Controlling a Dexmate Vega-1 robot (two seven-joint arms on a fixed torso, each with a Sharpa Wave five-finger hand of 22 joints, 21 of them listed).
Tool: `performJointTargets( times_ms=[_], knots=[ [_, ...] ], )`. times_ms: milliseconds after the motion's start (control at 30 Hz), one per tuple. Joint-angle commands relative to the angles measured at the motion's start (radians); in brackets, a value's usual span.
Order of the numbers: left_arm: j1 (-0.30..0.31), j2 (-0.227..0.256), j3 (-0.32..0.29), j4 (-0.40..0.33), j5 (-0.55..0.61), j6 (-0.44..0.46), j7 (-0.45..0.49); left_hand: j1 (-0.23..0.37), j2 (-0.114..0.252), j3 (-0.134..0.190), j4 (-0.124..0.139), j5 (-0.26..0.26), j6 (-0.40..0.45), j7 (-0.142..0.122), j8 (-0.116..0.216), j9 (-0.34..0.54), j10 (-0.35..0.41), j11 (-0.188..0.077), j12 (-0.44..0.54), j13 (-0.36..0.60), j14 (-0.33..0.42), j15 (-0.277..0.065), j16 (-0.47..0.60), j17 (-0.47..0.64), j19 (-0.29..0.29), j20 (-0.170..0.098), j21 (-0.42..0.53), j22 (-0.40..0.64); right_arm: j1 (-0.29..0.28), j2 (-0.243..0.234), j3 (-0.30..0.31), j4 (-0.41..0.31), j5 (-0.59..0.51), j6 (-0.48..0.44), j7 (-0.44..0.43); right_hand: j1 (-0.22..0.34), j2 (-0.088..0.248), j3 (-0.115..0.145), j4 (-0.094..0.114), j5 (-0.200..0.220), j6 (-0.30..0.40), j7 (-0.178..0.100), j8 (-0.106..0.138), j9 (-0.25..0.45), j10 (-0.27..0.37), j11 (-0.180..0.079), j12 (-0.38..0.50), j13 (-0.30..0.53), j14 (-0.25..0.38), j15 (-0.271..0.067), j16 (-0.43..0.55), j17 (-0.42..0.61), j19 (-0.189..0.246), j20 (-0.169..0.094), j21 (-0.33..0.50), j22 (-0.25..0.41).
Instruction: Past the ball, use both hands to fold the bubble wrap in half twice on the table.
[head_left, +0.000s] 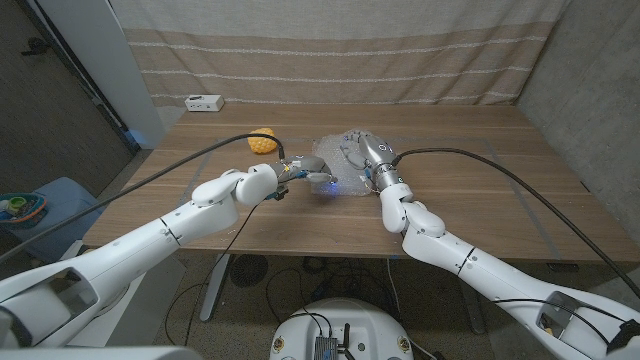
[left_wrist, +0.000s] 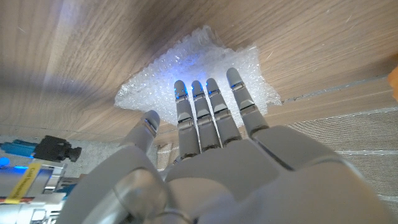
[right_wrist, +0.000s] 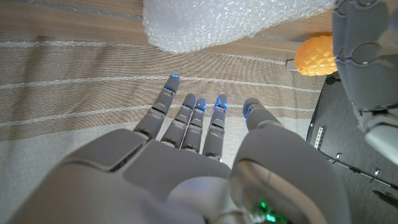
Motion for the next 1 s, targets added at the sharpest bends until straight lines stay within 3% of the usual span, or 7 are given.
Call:
performJointTargets(
  times_ms=[33,133,300,367,633,767,1000],
  knots=[
    [0.033,0.019,-0.03,-0.038,-0.01,-0.024,0.005,0.003,-0.009,0.002,-0.008,0.001,0.011,-0.004,0.006,0.003,0.013,-0.006,0.001,0.002,0.011,0.0,-0.005,0.001,-0.005,0.0,-0.002,0.004,0.082,0.02,-0.021,0.071,0.058,-0.1,0.14,-0.036,0.009,0.001,0.021,0.0,-0.066,0.001,-0.014,-0.001,-0.042,-0.003,-0.01,-0.006,-0.046,-0.025,-0.015,-0.015,-0.026,-0.01,-0.021,-0.001],
    [0.033,0.019,-0.035,-0.032,-0.019,-0.041,0.005,0.003,-0.012,0.003,-0.012,0.001,0.018,-0.003,0.007,0.003,0.02,-0.005,0.002,0.001,0.019,0.001,-0.005,0.001,-0.004,-0.001,-0.003,0.005,0.115,0.021,-0.048,0.103,0.056,-0.12,0.179,-0.052,0.017,-0.001,0.033,-0.001,-0.082,0.001,-0.013,-0.002,-0.047,-0.003,-0.008,-0.008,-0.058,-0.024,-0.015,-0.019,-0.039,-0.01,-0.03,-0.002],
    [0.026,0.015,-0.033,-0.024,-0.019,-0.04,-0.013,0.003,-0.012,0.004,-0.014,0.002,0.019,-0.003,0.007,0.003,0.021,-0.005,0.0,0.001,0.024,0.0,-0.005,0.001,-0.001,-0.002,-0.004,0.005,0.188,0.021,-0.098,0.152,0.077,-0.165,0.325,-0.244,0.004,-0.066,0.151,0.004,-0.311,-0.012,-0.013,-0.008,-0.164,0.005,-0.015,-0.019,-0.209,-0.003,-0.022,-0.062,-0.156,-0.002,-0.122,-0.001],
    [0.025,0.014,-0.032,-0.022,-0.018,-0.038,-0.017,0.003,-0.012,0.004,-0.015,0.002,0.018,-0.003,0.006,0.003,0.021,-0.004,0.0,0.001,0.023,0.001,-0.006,0.001,-0.001,-0.002,-0.005,0.005,0.207,0.028,-0.112,0.176,0.085,-0.174,0.349,-0.282,0.0,-0.078,0.171,0.007,-0.348,-0.008,-0.01,-0.009,-0.212,-0.004,-0.015,-0.02,-0.257,-0.008,-0.025,-0.073,-0.197,-0.005,-0.151,-0.002],
    [0.022,0.009,-0.036,-0.014,-0.018,-0.037,-0.013,0.003,-0.012,0.006,-0.018,0.002,0.018,-0.001,0.004,0.003,0.02,-0.002,-0.003,0.0,0.022,0.001,-0.009,0.001,-0.002,-0.003,-0.007,0.005,0.307,0.04,-0.203,0.254,0.091,-0.23,0.514,-0.38,-0.014,-0.112,0.198,0.018,-0.479,0.009,-0.012,-0.012,-0.338,-0.019,-0.014,-0.023,-0.407,-0.021,-0.024,-0.114,-0.301,-0.027,-0.231,-0.003],
    [0.016,0.003,-0.034,-0.006,-0.016,-0.041,-0.014,0.003,-0.012,0.006,-0.019,0.003,0.017,-0.001,0.003,0.003,0.019,-0.003,-0.004,0.0,0.023,0.001,-0.01,0.001,-0.002,-0.003,-0.008,0.006,0.362,0.053,-0.251,0.307,0.105,-0.245,0.616,-0.493,-0.019,-0.158,0.207,0.039,-0.604,0.014,-0.012,-0.014,-0.477,-0.011,-0.017,-0.025,-0.533,-0.03,-0.025,-0.14,-0.406,-0.03,-0.284,-0.003],
    [0.006,-0.003,-0.03,0.004,-0.014,-0.047,-0.014,0.001,-0.012,0.008,-0.021,0.003,0.018,-0.003,0.001,0.003,0.02,-0.002,-0.006,0.0,0.024,0.002,-0.012,0.001,-0.002,-0.005,-0.011,0.006,0.419,0.061,-0.299,0.368,0.15,-0.235,0.738,-0.541,-0.016,-0.189,0.212,0.06,-0.719,0.024,-0.014,-0.012,-0.592,0.002,-0.017,-0.026,-0.629,-0.017,-0.026,-0.154,-0.483,-0.039,-0.296,-0.002]
  ],
)
